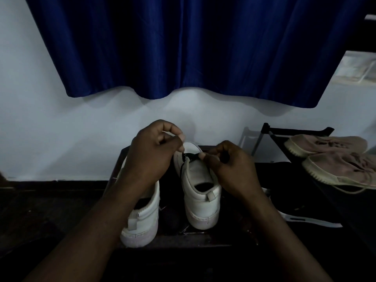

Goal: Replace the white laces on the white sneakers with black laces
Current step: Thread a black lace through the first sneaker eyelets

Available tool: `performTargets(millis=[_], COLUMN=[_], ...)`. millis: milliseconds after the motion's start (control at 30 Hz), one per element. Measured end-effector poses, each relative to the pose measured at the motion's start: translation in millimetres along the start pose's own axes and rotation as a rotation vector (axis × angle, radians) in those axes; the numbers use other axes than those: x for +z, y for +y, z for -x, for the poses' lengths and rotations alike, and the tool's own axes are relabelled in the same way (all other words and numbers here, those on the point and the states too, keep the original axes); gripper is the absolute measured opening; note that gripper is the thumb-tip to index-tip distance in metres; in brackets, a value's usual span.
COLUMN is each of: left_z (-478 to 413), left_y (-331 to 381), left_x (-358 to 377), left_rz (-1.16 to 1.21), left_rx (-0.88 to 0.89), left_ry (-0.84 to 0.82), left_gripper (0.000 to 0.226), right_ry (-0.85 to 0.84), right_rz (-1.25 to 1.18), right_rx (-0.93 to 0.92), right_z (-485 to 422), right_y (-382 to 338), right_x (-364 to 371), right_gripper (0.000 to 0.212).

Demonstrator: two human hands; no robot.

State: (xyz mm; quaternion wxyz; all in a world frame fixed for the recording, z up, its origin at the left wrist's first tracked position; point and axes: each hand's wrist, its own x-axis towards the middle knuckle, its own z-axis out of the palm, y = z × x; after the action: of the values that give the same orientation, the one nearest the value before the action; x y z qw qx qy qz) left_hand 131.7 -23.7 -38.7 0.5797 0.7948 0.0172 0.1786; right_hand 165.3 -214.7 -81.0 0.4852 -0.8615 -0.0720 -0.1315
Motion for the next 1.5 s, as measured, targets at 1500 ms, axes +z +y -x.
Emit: performTargets(millis=[1500], left_z=[-5], left_y=[5], left_x=[-9], left_rz=[0.292], left_rx=[0.128], left_ry=[-0.147], left_gripper=[0.014], right_ry=[0.361], right_rz=[-0.196], right_rx=[0.092], right_z=[-23], right_y=[7], right_x=[-8], right_gripper=[0.013])
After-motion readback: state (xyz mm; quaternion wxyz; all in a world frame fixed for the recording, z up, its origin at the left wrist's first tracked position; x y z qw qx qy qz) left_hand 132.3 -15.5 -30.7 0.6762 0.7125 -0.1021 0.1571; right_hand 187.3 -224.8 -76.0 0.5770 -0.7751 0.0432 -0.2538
